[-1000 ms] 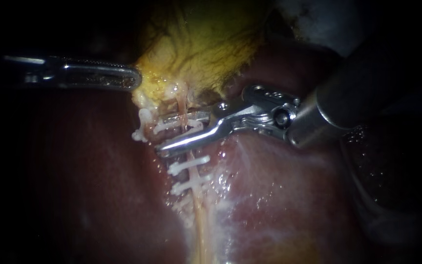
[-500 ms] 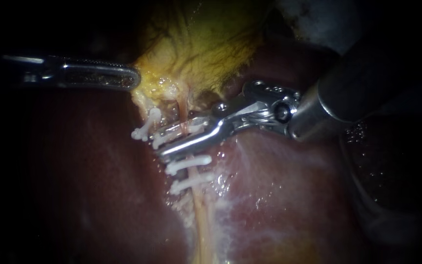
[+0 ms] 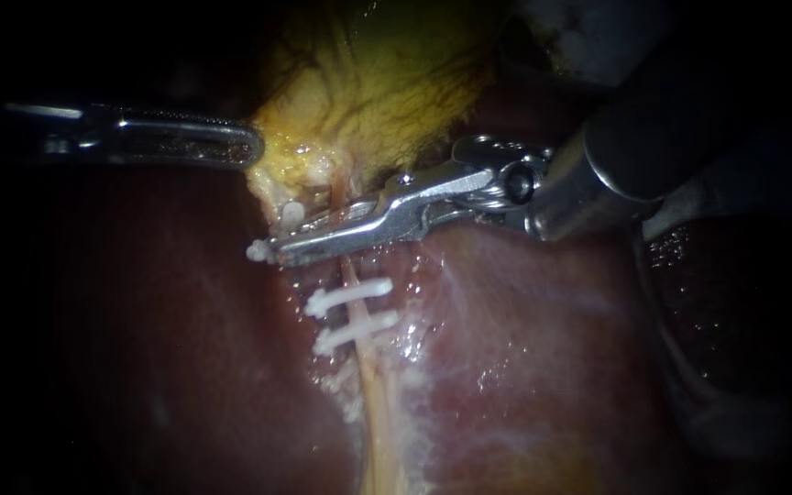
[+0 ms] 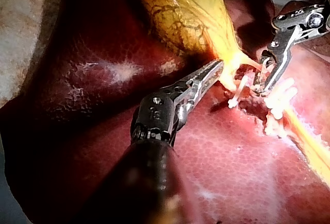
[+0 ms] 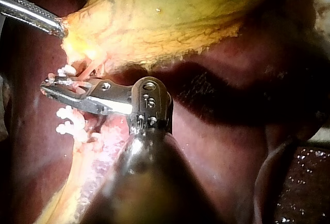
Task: Clipping third clip right tube
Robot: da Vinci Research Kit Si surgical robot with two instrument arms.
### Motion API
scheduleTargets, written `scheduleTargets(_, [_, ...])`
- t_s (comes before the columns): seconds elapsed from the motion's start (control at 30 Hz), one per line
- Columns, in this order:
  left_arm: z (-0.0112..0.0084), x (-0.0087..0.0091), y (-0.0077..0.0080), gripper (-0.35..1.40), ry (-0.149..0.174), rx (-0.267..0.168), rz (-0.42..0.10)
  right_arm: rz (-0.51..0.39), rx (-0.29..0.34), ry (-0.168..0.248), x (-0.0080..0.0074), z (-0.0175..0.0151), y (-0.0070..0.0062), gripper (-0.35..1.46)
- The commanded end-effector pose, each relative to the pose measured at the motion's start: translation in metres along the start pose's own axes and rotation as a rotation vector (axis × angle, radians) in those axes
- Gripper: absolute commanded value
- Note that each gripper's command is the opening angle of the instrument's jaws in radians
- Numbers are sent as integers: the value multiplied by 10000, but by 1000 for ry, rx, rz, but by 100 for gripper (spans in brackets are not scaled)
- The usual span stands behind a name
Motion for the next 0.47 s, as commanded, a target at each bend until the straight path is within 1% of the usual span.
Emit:
scheduleTargets(0.03, [0,0,0,-35,0,0,0,-2,1,-2,-1,0,0,-35])
scheduleTargets(0.47, [0,0,0,-35,0,0,0,3,0,-4,-3,-1,0,-35])
